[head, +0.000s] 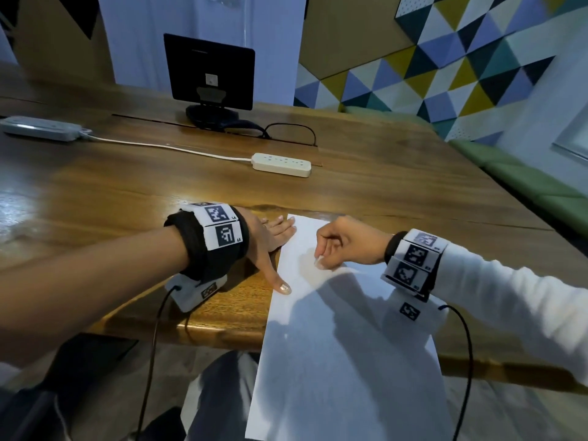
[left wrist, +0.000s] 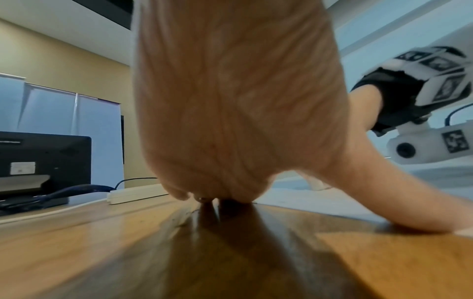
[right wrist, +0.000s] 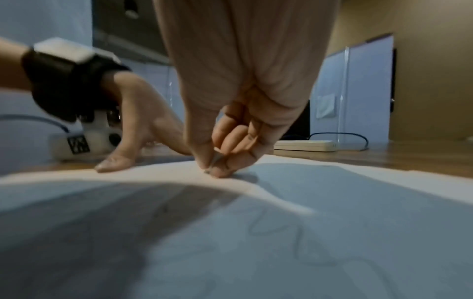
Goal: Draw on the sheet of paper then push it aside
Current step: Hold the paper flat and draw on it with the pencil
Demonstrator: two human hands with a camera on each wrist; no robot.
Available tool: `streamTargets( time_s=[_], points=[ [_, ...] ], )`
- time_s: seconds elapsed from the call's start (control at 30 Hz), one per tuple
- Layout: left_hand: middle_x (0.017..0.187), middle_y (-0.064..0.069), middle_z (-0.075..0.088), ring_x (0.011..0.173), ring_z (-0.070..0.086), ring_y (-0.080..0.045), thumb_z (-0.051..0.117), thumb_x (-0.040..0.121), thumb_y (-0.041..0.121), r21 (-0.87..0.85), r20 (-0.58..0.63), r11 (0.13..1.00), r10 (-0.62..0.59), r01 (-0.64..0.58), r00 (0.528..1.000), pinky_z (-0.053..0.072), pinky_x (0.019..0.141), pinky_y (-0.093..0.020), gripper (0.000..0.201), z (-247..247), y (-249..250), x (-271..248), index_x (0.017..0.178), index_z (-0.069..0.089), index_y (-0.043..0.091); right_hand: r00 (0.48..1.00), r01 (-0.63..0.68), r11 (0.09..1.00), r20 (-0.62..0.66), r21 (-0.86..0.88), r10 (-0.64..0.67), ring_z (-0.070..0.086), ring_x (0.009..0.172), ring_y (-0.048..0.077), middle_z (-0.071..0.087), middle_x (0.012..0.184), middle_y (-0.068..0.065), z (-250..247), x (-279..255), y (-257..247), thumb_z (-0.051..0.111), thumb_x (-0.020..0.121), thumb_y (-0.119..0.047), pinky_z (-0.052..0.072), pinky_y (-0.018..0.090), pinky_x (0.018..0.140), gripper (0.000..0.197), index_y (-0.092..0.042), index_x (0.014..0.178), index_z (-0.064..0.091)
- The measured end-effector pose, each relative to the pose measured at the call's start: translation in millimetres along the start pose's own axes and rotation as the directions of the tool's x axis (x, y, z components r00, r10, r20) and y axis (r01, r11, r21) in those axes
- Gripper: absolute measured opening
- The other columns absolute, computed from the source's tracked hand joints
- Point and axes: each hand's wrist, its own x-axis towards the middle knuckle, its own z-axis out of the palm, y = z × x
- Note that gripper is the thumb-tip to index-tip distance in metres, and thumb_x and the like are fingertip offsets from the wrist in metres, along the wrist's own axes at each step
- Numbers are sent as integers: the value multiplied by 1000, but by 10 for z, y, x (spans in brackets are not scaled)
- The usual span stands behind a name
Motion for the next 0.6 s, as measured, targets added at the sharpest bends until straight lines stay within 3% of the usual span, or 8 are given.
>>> streamTargets(
  time_s=[0.07,0.2,0.3,0.37,0.47,0.6],
  points=[
    [150,-1,-37,141,-29,-19,54,70,77,3,2,1000,0,0,1000,-6,119,-47,129,-4,6,1,146,-28,13,999,11,1000,-38,-24,-11,60,50,7,63,63,9,15,9,-8,71,77,4,47,15,53,15,-6,76,60],
    [150,-2,-38,141,-29,-20,54,72,75,2,8,1000,-6,6,1000,-5,118,-49,127,-22,19,-14,145,-29,13,997,28,1000,73,1,-28,64,57,13,68,74,21,39,-11,-10,72,76,3,54,19,57,16,-8,75,61],
    [151,-2,-37,141,-29,-21,54,74,73,7,-3,1000,-6,6,1000,-8,118,-47,124,-26,43,-44,146,-28,13,1000,27,998,-10,-48,-27,63,54,14,68,68,18,-2,51,3,72,76,2,50,16,55,13,-6,76,61],
    [151,-2,-36,141,-29,-22,53,75,73,11,-13,1000,-13,14,1000,-9,118,-46,123,-21,49,-62,146,-27,13,999,33,997,15,-65,-32,62,55,17,67,66,15,39,62,-24,71,76,3,49,18,55,11,-2,77,62],
    [151,1,-36,141,-30,-22,54,72,75,5,-11,1000,-28,28,1000,-9,118,-48,125,-10,42,-56,146,-28,16,995,41,999,96,-29,-38,61,50,10,65,64,11,47,114,-60,72,76,4,50,17,54,15,-6,74,61],
    [151,4,-36,139,-32,-23,54,69,79,19,-11,999,-47,48,999,-9,117,-51,127,-13,26,-36,146,-28,20,998,56,998,-21,-35,-57,61,49,5,64,63,6,-10,274,-69,72,76,4,49,15,53,18,-9,73,60]
  ],
)
